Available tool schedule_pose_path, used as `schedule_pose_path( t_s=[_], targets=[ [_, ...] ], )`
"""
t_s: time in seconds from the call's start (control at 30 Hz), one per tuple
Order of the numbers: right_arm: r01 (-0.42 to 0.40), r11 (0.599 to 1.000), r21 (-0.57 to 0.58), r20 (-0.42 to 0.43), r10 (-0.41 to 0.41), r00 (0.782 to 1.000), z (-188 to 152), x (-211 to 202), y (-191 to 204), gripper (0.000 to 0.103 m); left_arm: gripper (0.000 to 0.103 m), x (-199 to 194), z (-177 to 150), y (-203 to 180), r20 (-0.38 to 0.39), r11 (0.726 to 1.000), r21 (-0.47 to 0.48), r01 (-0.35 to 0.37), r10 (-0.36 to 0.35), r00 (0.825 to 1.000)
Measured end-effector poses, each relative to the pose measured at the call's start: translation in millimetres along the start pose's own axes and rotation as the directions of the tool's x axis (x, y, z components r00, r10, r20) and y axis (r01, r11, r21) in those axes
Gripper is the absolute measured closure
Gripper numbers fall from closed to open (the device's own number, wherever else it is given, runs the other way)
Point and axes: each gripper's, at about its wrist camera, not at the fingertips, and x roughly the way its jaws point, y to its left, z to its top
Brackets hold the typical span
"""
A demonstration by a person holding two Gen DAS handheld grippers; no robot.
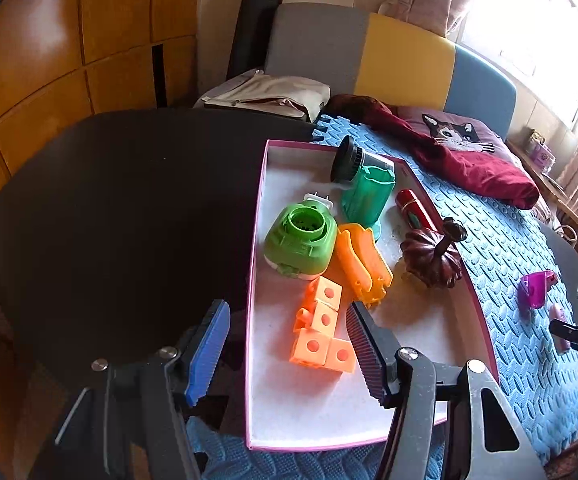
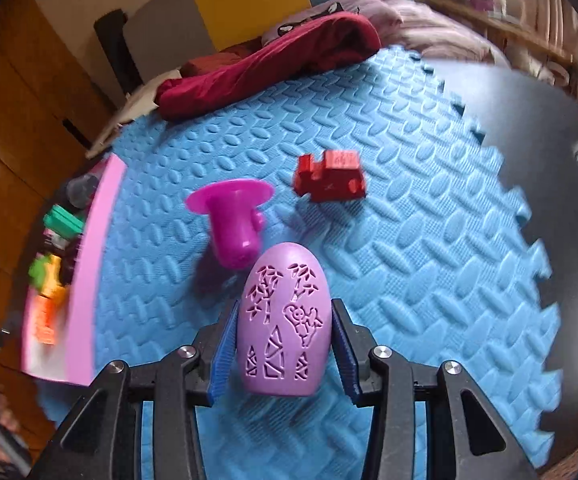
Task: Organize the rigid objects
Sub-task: 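Carry the lavender egg into the tray and open the right gripper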
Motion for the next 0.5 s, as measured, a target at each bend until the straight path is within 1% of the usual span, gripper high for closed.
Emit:
schedule_pose_path(
  t_s=[0.13,0.17,0.27,0.37,0.5],
  targets=[
    [-0.098,0.995,-0.028,0.031,0.098,0.995,-7,-16,22,0.059,0.041,-1,1,3,0.004,1.000,-0.010,-0.003,0.003,1.000],
    [-0.122,0.991,-0.057,0.035,0.124,0.992,-6,-19,35,0.059,0.041,-2,1,3,0.006,1.000,-0.013,-0.006,0.006,1.000],
    [-0.162,0.972,-0.170,0.034,0.170,0.985,-8,-24,79,0.059,0.041,-4,1,6,0.014,1.000,-0.021,-0.013,0.013,1.000],
    [-0.209,0.937,-0.278,0.010,0.221,0.975,-13,-18,129,0.059,0.041,-9,1,13,0.030,0.999,-0.028,-0.030,0.031,0.999],
    [-0.245,0.882,-0.402,-0.053,0.245,0.968,-30,3,193,0.059,0.041,-12,1,25,0.038,0.998,-0.047,-0.047,0.049,0.998]
  ],
)
